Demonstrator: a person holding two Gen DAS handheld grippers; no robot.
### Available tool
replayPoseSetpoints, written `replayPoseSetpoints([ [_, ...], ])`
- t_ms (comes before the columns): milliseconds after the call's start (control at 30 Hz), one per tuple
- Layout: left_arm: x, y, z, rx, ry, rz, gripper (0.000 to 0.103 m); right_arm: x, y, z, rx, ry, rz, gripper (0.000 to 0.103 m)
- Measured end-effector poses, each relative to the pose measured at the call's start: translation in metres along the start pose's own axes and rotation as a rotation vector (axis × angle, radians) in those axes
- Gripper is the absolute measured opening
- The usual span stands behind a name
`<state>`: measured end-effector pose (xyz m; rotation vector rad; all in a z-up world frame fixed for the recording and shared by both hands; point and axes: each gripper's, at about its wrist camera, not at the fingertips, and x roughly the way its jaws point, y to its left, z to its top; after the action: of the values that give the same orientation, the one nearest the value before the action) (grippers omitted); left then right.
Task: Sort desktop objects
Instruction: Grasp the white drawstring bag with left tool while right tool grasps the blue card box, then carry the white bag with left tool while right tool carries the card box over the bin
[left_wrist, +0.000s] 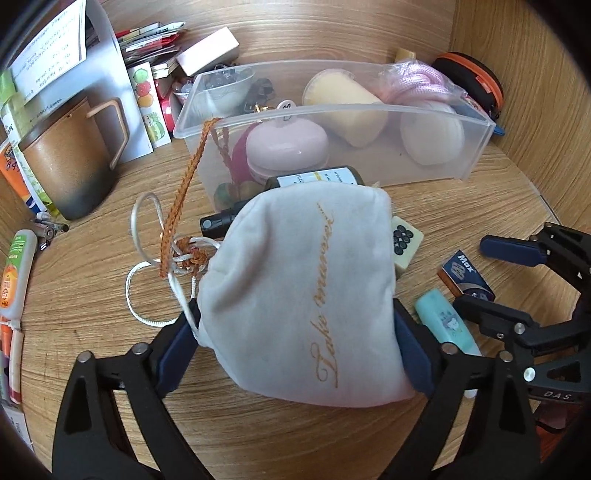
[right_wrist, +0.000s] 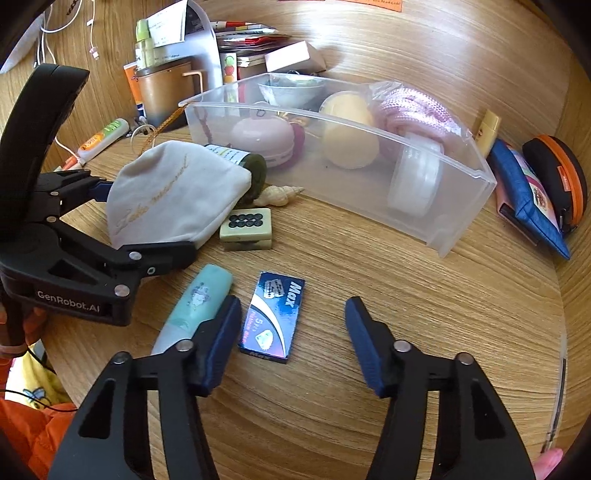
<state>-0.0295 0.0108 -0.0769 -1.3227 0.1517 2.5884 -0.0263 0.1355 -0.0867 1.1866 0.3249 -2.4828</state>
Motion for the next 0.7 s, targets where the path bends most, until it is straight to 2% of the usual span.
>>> replayPoseSetpoints([
  [67, -0.001, -0.003, -0.001, 0.001, -0.009, 0.001, 0.089, 0.000, 0.000, 0.000, -0.001, -0.002, 0.004, 0.050],
  [133, -0.002, -0.002, -0.001, -0.003, -0.014, -0.001, 0.086, 0.000, 0.000, 0.000, -0.004, 0.000, 0.024, 0.039],
  [167, -0.003, -0.002, -0.001, -0.002, -0.016, -0.003, 0.085, 0.000, 0.001, 0.000, -0.005, 0.002, 0.039, 0.036],
  [333, -0.006, 0.001, 0.000, -0.019, -0.031, -0.022, 0.072, -0.001, 0.005, -0.002, -0.020, 0.000, 0.052, 0.026],
  [433, -0.010, -0.002, -0.003, -0.019, -0.048, -0.027, 0.066, -0.001, 0.005, -0.002, -0.015, 0.000, 0.055, 0.025],
  [700, -0.017, -0.002, -0.007, -0.055, -0.069, -0.034, 0.061, -0.005, 0.001, -0.003, 0.000, -0.013, 0.051, 0.025],
])
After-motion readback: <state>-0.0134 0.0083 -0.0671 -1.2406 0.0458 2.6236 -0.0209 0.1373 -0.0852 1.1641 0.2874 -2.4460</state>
